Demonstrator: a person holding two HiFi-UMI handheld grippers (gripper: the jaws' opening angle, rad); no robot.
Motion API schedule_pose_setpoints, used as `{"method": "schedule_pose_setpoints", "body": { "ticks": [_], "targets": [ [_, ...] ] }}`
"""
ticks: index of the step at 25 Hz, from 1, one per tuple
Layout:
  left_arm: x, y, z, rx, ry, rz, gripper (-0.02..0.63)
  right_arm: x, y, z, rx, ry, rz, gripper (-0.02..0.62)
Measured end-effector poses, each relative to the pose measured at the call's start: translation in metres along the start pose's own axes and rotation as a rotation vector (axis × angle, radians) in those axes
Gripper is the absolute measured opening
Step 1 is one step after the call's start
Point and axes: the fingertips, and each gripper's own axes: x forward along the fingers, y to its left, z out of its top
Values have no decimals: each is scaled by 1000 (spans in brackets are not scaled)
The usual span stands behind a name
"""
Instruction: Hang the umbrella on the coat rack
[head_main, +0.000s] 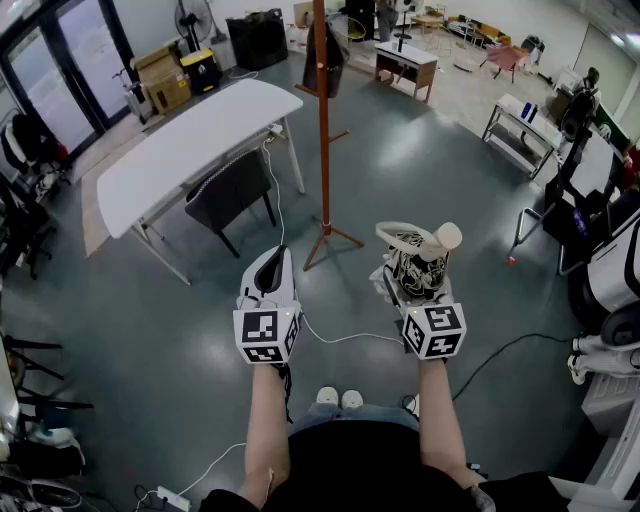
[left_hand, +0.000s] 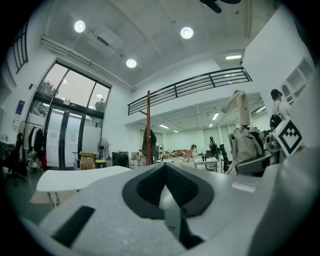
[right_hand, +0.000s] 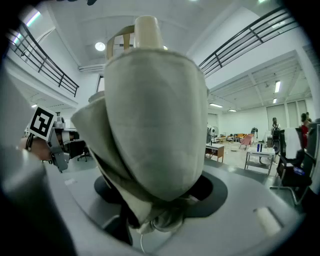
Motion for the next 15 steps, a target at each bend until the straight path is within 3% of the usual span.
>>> {"method": "schedule_pose_setpoints", "body": {
  "ticks": [15],
  "targets": [
    [3, 7, -5, -7, 8, -2, 8, 9, 8, 2, 0, -2, 20, 301]
  ]
}}
